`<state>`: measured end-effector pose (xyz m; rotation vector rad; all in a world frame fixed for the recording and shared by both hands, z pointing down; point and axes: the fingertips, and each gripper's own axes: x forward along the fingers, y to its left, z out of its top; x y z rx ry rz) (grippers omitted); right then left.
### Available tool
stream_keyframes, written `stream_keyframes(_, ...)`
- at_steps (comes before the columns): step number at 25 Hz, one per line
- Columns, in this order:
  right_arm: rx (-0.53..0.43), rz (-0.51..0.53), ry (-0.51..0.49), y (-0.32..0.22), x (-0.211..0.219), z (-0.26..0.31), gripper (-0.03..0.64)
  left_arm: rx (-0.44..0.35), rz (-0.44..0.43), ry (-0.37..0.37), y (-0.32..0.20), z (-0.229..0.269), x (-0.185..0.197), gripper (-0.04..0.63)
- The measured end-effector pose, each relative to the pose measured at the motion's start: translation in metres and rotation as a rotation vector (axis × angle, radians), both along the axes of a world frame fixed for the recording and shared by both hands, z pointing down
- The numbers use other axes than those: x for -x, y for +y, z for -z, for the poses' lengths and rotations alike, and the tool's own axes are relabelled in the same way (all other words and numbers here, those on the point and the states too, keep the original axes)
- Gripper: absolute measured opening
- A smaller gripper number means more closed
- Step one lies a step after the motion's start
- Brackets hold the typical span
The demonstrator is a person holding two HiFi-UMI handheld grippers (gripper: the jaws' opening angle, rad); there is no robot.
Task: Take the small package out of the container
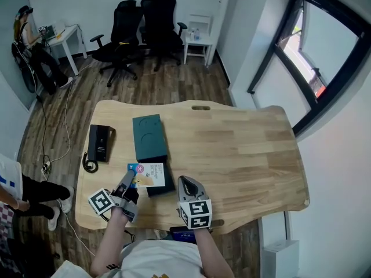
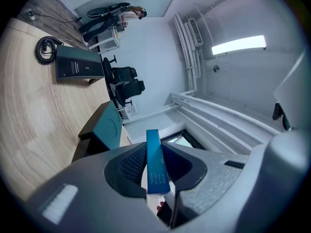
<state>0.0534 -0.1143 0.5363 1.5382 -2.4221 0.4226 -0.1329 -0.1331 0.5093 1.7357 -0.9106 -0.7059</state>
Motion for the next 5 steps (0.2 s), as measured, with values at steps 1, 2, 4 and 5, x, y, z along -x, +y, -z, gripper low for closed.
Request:
stream_keyframes(1, 0.001, -0.002, -0.001, -0.0009, 0.0003, -0.0009, 0.005, -0.001, -0.002, 0.0, -0.0005, -0.0006, 0.0002, 0.094)
stream_keyframes(2, 0.004, -0.003, -0.003, -0.0016, 0.0009, -0.0016, 0.005, -0.001, -0.005, -0.002, -0.0008, -0.0017, 0.0006, 0.094)
stream_keyframes(4, 0.008, -0.009, -0.015, -0.0031, 0.0027, -0.0021, 0.005, 0.003, -0.012, -0.008, -0.0013, -0.0042, 0.0016, 0.094)
stream_keyframes(5, 0.01, -0.011, -0.023, -0.0039, 0.0038, -0.0021, 0.005, 0.005, -0.015, -0.01, -0.0016, -0.0054, 0.0022, 0.094)
